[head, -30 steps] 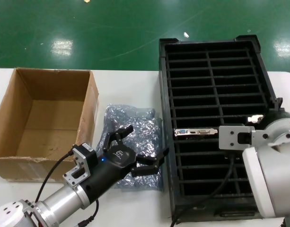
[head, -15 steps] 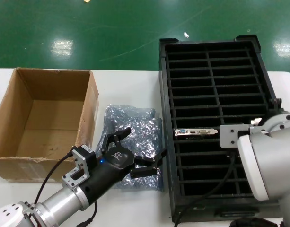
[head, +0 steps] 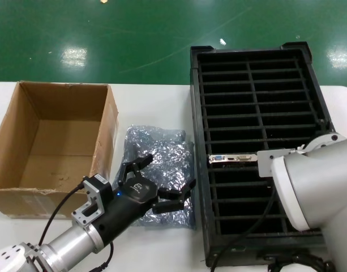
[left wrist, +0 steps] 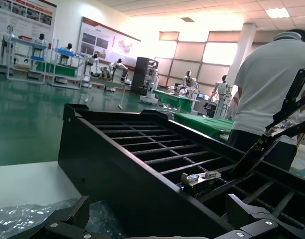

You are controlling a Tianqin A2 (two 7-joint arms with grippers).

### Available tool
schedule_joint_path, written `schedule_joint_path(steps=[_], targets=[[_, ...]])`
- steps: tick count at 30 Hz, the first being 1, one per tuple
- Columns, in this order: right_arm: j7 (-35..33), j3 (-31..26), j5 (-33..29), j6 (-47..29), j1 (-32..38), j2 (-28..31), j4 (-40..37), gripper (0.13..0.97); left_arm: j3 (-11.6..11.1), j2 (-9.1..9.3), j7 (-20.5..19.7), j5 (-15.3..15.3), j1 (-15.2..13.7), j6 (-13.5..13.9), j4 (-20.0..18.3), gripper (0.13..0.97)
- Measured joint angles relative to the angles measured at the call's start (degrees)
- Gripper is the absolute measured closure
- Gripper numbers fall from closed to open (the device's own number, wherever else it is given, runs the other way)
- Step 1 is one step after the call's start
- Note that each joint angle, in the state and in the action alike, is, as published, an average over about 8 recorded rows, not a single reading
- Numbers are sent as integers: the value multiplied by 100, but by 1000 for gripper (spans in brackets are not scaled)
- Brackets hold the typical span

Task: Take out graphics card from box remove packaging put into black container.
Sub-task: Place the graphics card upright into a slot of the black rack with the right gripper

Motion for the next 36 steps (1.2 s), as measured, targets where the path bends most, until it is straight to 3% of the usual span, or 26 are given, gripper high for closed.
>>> schedule_joint_path(steps=[26, 36], targets=[[-10, 87, 0, 0, 263, 0, -775, 912, -87, -98, 82, 39, -104, -28, 259, 132], [-10, 88, 1, 1, 352, 0, -848, 852, -86, -104, 75, 46, -88, -16, 203, 132]])
